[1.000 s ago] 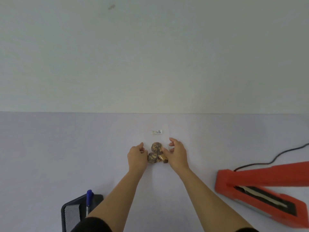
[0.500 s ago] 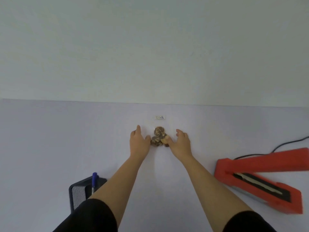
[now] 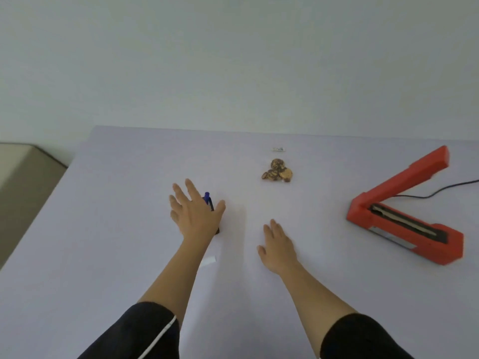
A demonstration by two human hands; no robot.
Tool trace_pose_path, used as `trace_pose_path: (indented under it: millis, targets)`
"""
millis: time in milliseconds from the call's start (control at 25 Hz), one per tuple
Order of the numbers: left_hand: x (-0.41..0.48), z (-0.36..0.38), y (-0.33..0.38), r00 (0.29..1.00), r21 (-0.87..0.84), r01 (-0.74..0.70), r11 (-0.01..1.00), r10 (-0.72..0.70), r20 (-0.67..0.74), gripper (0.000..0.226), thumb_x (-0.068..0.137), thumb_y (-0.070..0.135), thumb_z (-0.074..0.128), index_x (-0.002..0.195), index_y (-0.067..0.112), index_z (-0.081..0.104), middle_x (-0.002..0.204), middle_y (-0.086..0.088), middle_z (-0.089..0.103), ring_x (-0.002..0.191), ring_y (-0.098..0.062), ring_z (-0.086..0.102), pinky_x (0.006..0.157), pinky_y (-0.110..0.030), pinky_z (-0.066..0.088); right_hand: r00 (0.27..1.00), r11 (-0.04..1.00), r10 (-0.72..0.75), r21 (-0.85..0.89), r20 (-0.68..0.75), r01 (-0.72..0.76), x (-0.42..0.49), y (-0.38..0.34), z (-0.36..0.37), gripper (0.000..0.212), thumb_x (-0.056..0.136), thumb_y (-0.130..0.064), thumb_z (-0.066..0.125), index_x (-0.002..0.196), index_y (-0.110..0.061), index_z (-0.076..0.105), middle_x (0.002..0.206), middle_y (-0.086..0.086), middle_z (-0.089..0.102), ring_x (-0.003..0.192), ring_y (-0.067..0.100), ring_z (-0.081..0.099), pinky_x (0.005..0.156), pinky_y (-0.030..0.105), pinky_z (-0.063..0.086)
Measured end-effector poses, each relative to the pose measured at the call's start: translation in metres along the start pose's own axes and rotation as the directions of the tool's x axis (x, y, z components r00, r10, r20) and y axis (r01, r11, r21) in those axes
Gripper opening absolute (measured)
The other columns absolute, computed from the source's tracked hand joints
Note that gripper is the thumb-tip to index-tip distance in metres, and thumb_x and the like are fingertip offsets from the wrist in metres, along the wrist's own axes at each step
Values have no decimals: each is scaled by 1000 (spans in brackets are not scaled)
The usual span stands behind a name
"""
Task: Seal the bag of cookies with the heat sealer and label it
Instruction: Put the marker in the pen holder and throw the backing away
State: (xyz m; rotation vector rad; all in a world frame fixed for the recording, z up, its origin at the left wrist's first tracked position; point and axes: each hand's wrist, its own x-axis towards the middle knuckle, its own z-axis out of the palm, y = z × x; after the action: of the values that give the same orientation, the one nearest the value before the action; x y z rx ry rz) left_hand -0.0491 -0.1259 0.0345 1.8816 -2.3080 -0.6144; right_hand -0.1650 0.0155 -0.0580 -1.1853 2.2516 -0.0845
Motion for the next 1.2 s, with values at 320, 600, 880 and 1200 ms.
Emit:
trace_pose_path:
  millis: [320, 600, 880, 1200]
  targets:
    - [21, 19, 3, 976, -277, 154, 948, -103, 191, 96, 74, 40, 66, 147, 24, 7, 139, -18, 25, 114, -43, 44, 87, -43, 44, 995, 999, 46, 17, -88, -44, 9, 4, -8, 62, 98, -36, 32, 149, -12, 4, 158, 7, -6, 145, 21, 0, 115, 40, 13]
    - [116, 32, 102, 978, -302, -45, 952, 104, 180, 94, 74, 42, 66, 147, 26, 9, 135, -15, 26, 111, -40, 47, 88, -41, 44, 984, 996, 83, 38, -159, -78, 67, 20, -25, 69, 96, -48, 23, 148, -13, -5, 157, 4, -13, 144, 20, -10, 116, 42, 2]
    - [198, 63, 161, 975, -208, -106, 972, 142, 169, 93, 73, 40, 66, 146, 23, 10, 131, -17, 29, 110, -41, 45, 74, -39, 44, 941, 998, 54, -2, -335, -57, 77, 33, 7, 72, 87, -54, 32, 145, -12, 22, 153, 5, 24, 141, 17, 12, 110, 41, 4]
    - [228, 70, 183, 981, -258, -118, 959, 153, 119, 97, 73, 49, 68, 144, 16, 10, 134, -19, 32, 116, -45, 42, 85, -44, 42, 925, 998, 51, -19, -378, -63, 80, 36, 10, 71, 88, -54, 31, 146, -14, 21, 154, 2, 19, 144, 11, -10, 111, 39, -1]
